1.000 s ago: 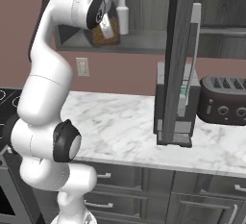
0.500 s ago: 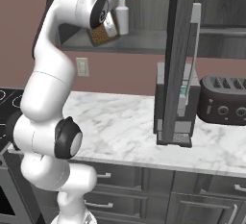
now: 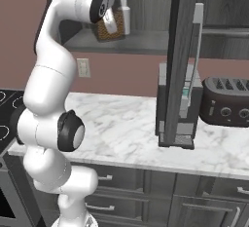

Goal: Pick the jar and candle from the dining table and place them in the open cabinet. Close the cabinet after placing the objects.

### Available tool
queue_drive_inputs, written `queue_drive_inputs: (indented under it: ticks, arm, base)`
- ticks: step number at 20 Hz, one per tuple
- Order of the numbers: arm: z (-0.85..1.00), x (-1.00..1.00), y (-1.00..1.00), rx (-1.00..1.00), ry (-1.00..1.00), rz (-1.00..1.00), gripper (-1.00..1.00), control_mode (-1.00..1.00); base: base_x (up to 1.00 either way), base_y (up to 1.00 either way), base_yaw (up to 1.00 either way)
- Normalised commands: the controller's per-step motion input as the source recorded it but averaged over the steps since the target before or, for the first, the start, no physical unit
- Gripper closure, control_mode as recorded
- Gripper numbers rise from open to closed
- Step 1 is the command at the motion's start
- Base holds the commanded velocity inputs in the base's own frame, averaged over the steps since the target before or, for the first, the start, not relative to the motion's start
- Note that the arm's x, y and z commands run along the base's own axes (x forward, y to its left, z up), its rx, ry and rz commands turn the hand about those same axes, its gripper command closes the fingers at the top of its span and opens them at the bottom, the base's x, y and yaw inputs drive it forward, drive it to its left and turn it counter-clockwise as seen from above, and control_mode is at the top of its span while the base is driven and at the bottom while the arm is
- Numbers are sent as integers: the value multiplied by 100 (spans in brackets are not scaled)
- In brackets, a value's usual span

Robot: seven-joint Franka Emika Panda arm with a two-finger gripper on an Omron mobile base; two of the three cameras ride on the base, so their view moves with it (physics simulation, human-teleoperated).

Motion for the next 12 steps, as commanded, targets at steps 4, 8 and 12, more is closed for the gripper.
queue_drive_inputs:
  ticks: [4, 8, 12]
  arm:
    - [-9, 10, 16, 0, 0, -4, 100, -100]
    - [-16, 8, 9, 0, 0, 0, 100, -100]
    - [-29, 8, 1, 0, 0, 0, 100, -100]
  base:
    - [0, 0, 0]
    - [0, 0, 0]
    - [0, 0, 0]
